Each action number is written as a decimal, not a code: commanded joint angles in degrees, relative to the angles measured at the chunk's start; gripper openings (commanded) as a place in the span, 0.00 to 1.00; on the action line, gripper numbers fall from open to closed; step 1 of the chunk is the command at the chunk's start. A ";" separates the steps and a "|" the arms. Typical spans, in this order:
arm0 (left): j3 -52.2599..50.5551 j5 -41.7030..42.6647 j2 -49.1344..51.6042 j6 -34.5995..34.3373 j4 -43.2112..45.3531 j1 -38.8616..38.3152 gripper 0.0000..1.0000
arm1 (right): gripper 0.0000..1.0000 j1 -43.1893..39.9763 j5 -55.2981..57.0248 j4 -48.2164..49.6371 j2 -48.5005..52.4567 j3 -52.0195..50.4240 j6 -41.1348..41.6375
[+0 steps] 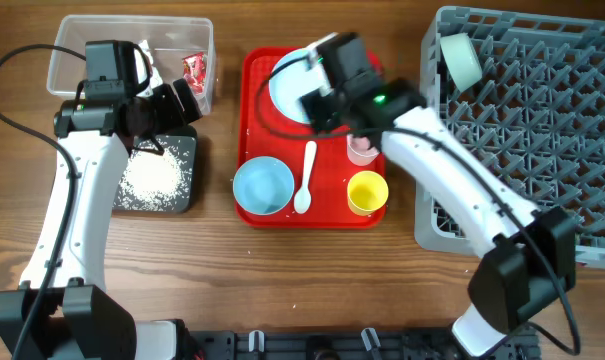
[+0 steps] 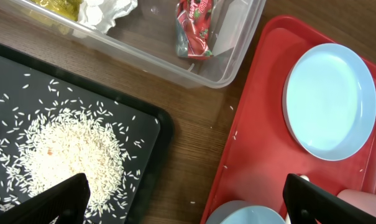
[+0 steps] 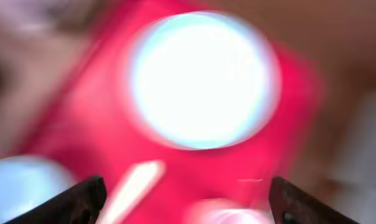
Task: Sort waste into correct bins and load items into the dishwasher rack
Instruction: 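Move the right gripper to the blue bowl and grasp it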
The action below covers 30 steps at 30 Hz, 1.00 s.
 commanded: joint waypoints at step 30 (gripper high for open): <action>0.90 0.72 0.00 -0.50 0.04 0.31 1.00 | 0.10 4.26 -29.88 6.34 10.05 -15.43 34.67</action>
